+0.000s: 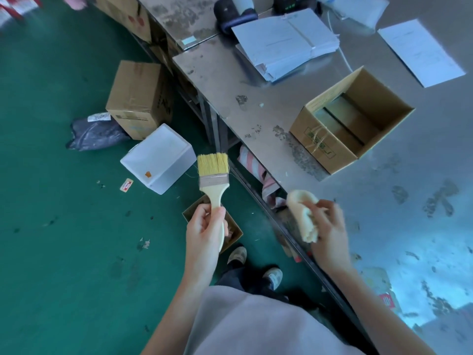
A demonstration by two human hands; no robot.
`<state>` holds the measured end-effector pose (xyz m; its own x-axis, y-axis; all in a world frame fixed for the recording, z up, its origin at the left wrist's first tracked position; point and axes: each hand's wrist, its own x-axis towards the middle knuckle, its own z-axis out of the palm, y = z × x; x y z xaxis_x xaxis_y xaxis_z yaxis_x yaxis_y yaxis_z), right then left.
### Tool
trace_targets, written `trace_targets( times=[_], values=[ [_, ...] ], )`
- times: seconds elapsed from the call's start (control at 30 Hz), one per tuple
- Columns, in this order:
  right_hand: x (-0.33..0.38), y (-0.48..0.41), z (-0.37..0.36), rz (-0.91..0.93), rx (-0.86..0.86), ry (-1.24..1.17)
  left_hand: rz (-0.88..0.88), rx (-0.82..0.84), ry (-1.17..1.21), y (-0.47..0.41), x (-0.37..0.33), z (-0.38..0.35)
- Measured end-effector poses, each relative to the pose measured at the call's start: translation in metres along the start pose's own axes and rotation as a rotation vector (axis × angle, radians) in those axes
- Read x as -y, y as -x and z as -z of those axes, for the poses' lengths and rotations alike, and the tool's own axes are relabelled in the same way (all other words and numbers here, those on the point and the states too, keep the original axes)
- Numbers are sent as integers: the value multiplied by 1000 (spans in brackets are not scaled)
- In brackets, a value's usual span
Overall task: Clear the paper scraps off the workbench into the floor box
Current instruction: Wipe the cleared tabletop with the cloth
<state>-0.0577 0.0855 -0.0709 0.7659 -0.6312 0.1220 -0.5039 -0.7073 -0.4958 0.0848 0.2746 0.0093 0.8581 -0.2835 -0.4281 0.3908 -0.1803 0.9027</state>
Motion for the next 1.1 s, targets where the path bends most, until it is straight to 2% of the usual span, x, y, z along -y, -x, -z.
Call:
trace_targets(
  times=[0.1, 0.23, 0.3, 0.43, 0.57, 0.8, 0.93, 1.1],
  values=[
    [-36, 0, 15, -198, -108, -44, 2, 6, -1, 0, 3, 0],
    [-48, 5, 11, -425, -149, -100, -2, 25, -10, 0, 3, -5],
    [-30, 5, 2, -400, -112, -104, 0, 30, -23, -1, 3, -8],
    [5, 4, -17, -193, 83, -59, 12, 40, -46, -3, 4, -12],
    [-9, 3, -8, -51, 200, 56, -15, 71, -67, -4, 1, -19],
    [-70, 17, 29, -261, -18, -43, -43, 158, -73, 4, -8, -49],
    [-81, 24, 49, -402, -112, -121, -67, 226, -116, 16, -9, -70],
    [-101, 37, 63, -493, -161, -147, -94, 295, -169, 36, -10, -102]
  ],
)
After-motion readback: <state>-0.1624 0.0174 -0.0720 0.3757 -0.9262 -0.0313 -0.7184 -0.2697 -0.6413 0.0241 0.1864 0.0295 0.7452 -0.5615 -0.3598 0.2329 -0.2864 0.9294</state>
